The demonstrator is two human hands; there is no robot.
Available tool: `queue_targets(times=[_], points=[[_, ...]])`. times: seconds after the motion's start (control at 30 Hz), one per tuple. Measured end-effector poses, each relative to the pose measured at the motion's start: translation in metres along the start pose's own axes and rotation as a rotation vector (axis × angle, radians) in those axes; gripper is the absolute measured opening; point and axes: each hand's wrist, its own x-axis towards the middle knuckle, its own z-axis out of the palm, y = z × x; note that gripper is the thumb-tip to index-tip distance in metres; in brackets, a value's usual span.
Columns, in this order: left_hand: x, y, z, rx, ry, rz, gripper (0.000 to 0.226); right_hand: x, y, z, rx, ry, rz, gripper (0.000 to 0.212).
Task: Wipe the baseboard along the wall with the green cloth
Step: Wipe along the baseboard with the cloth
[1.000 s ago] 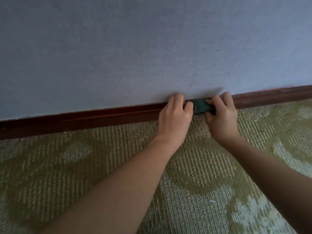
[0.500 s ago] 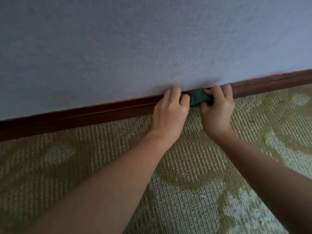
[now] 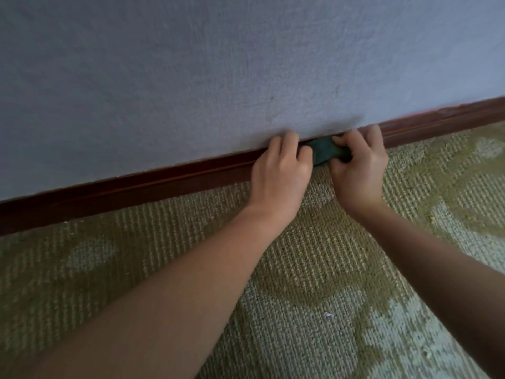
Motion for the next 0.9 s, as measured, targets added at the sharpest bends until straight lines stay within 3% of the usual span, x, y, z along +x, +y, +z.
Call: queue_targets(times=[0.17, 0.4, 0.73, 0.9], points=[[-0.002, -0.010, -0.004, 0.049, 0.016, 0.123, 0.015, -0.002, -0.006, 0.001, -0.016, -0.023, 0.006, 0.021], [-0.011, -0.027, -0.004, 0.139, 0.046, 0.213, 0.015, -0.001, -0.005, 0.001, -0.035, -0.155, -0.134, 0.022], [-0.004, -0.006, -0.009, 0.050, -0.077, 0.066, 0.018, 0.005, 0.002, -0.013, -0.092, -0.197, -0.080, 0.020], [0.002, -0.004, -0.023, 0.052, -0.011, 0.111, 0.013, 0.005, -0.007, -0.028, -0.124, -0.194, -0.073, 0.021]])
